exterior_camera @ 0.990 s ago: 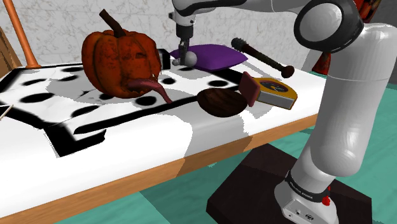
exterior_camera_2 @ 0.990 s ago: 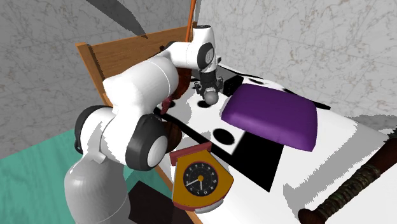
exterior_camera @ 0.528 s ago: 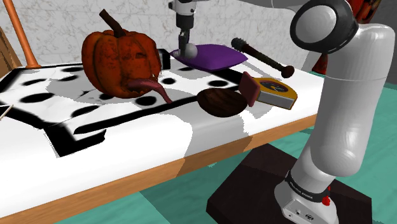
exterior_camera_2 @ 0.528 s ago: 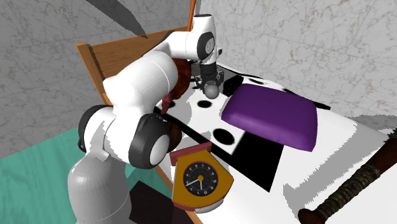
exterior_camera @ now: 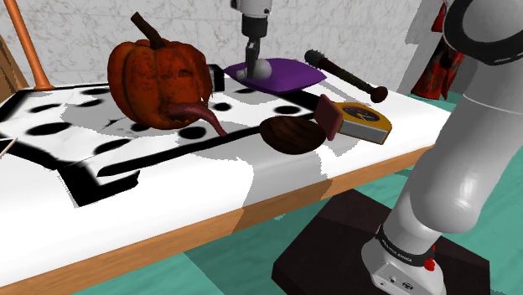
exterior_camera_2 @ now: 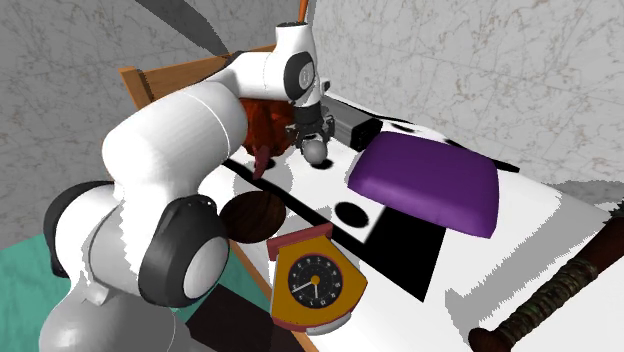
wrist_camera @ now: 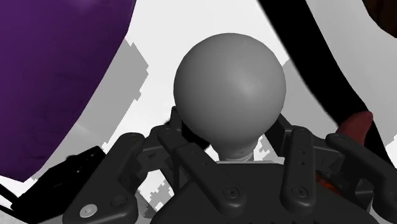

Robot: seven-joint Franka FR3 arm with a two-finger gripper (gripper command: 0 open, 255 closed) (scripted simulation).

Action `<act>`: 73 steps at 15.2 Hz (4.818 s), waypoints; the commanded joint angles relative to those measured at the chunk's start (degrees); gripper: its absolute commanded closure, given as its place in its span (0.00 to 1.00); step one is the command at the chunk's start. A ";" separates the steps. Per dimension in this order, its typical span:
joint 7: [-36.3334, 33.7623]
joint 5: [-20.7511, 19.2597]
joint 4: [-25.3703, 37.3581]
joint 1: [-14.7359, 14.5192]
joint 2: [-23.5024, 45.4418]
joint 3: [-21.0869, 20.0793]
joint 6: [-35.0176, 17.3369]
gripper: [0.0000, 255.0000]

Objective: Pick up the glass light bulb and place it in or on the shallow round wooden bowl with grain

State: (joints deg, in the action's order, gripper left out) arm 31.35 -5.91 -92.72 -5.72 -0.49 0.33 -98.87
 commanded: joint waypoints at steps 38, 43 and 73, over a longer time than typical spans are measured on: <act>-5.11 14.20 -61.59 -9.37 -52.17 1.39 -17.35 0.00; -5.06 14.38 -62.52 -9.49 -51.69 1.25 -18.76 0.00; -6.59 13.75 -50.32 -9.42 -50.41 1.32 -7.94 1.00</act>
State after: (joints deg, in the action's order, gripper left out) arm 24.98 7.81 -143.97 -15.09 -51.09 1.75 -107.53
